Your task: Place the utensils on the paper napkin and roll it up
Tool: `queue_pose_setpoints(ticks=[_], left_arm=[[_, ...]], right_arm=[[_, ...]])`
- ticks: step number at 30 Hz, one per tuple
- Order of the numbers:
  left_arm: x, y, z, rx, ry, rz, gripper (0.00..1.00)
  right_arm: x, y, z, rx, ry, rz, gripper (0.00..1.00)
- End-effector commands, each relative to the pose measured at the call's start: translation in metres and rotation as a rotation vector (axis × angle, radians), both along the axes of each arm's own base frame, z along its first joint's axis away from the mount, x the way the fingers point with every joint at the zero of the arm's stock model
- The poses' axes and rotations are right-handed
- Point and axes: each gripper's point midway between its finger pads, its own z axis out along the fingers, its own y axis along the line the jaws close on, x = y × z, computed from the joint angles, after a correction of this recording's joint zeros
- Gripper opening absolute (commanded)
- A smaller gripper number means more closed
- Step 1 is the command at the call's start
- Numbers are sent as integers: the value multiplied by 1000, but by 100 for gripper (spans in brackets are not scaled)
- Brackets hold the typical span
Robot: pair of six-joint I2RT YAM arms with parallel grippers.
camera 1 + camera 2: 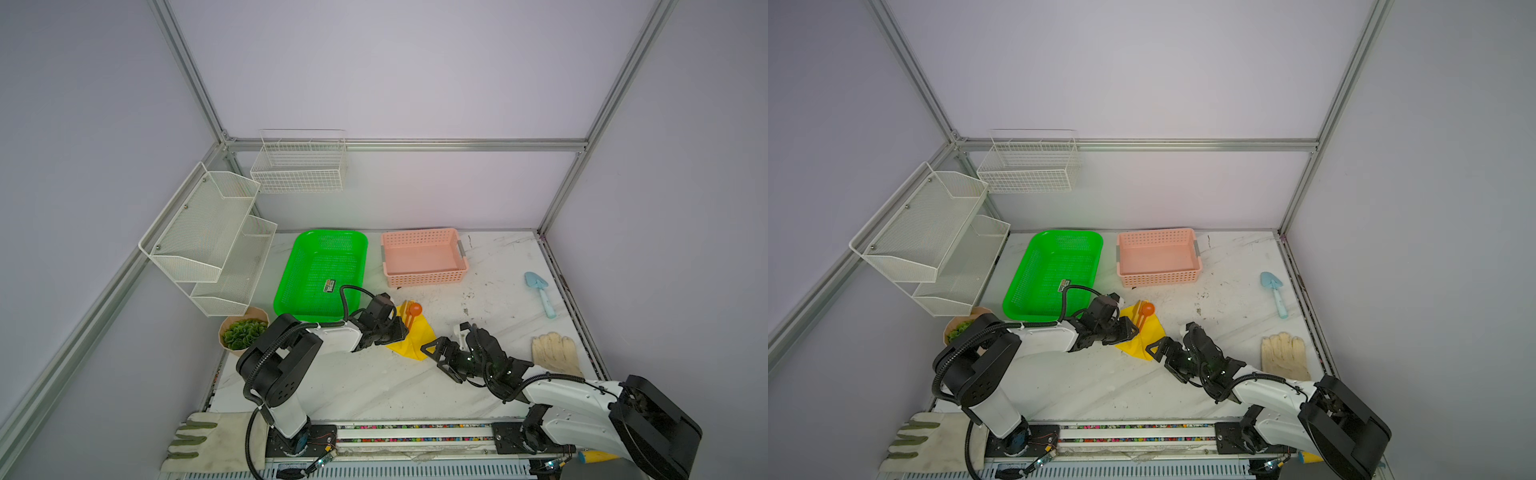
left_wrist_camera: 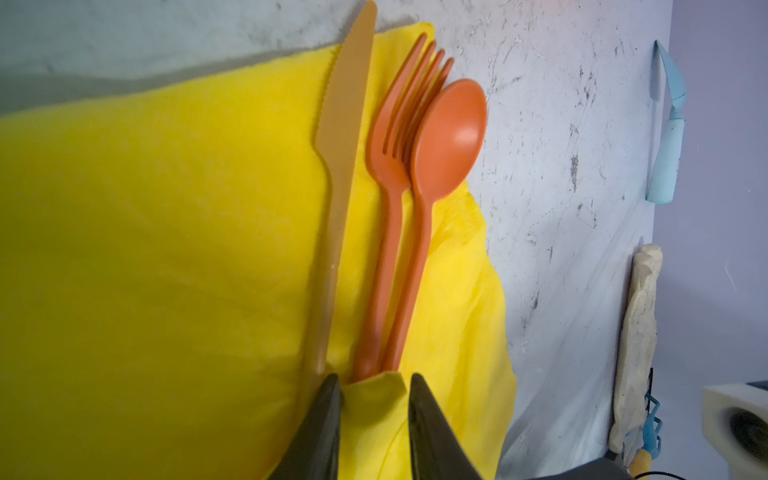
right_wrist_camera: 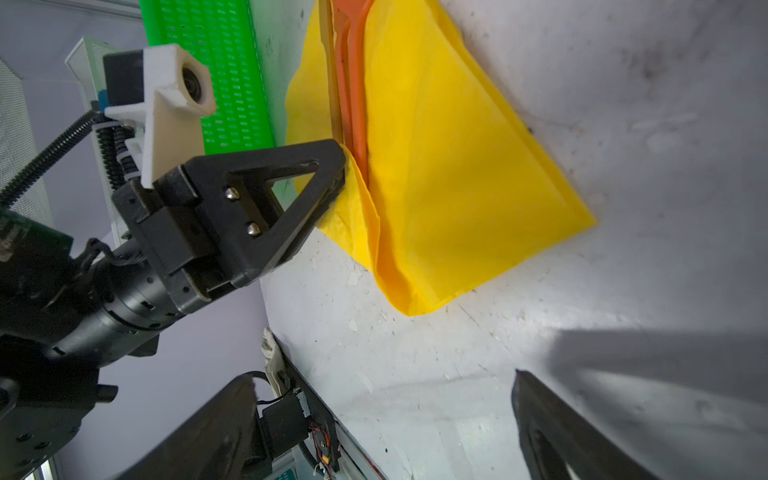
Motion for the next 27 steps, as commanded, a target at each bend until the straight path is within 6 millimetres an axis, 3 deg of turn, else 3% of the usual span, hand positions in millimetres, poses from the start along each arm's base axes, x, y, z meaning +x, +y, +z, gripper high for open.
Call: queue_pose_setpoints(ticks=[1,12,27], left_arm=[[-13,14,-18,41,39,0,29],[-15,13,-18,33,41,-1,29],[-15,14,-17,25,40,0,29]], right_arm=[[10,5,5,42,7,-71,97],[17,12,-7,43,24,-117,97],[30,2,-13,83,-8,-254,97]])
